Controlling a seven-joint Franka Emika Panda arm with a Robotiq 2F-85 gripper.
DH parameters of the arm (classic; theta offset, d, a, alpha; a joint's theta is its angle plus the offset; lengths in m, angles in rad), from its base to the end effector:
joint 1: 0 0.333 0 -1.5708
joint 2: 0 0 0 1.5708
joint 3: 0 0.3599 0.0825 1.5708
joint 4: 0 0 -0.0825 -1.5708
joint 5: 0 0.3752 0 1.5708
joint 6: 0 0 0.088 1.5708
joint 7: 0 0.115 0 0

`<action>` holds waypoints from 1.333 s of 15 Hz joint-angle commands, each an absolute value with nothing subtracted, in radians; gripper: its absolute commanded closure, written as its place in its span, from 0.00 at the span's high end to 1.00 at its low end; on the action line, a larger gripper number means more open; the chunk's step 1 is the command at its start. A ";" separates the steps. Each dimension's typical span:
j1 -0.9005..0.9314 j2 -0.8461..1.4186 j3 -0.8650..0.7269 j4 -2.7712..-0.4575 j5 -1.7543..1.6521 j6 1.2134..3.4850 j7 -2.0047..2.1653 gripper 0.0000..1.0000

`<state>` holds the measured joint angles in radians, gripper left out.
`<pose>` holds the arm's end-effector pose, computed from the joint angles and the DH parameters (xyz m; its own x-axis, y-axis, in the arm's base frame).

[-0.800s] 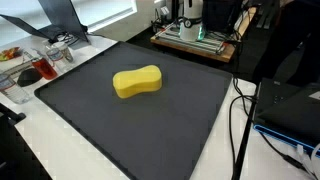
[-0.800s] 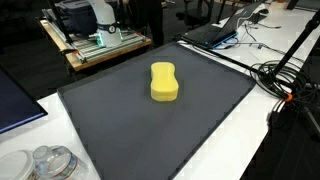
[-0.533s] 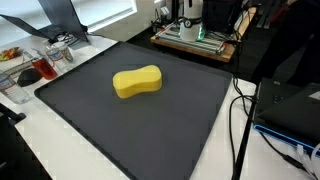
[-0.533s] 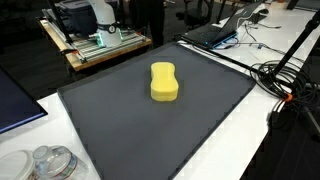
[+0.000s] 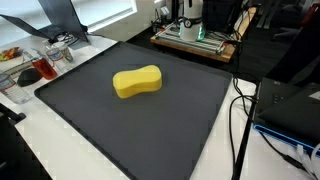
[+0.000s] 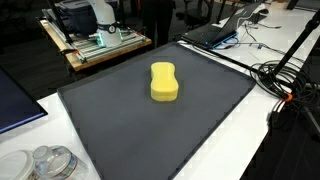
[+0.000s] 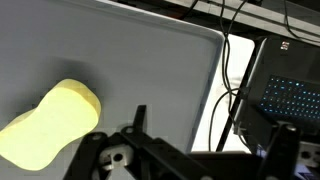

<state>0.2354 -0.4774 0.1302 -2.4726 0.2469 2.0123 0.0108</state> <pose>0.3433 0.1535 0.4970 0.9722 0.2340 0.0063 0.2318 -0.9588 -0.1642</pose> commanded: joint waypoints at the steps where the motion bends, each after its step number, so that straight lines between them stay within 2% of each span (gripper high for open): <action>1: 0.216 -0.433 0.177 -2.422 0.223 2.010 0.087 1.00; 5: 0.193 -0.310 0.273 -2.284 0.123 1.989 0.265 1.00; 10: 0.171 -0.107 0.354 -2.085 -0.116 1.859 0.534 1.00; 15: 0.230 0.103 0.350 -1.900 -0.338 1.722 0.820 1.00; 20: 0.318 0.284 0.293 -1.722 -0.422 1.579 0.957 1.00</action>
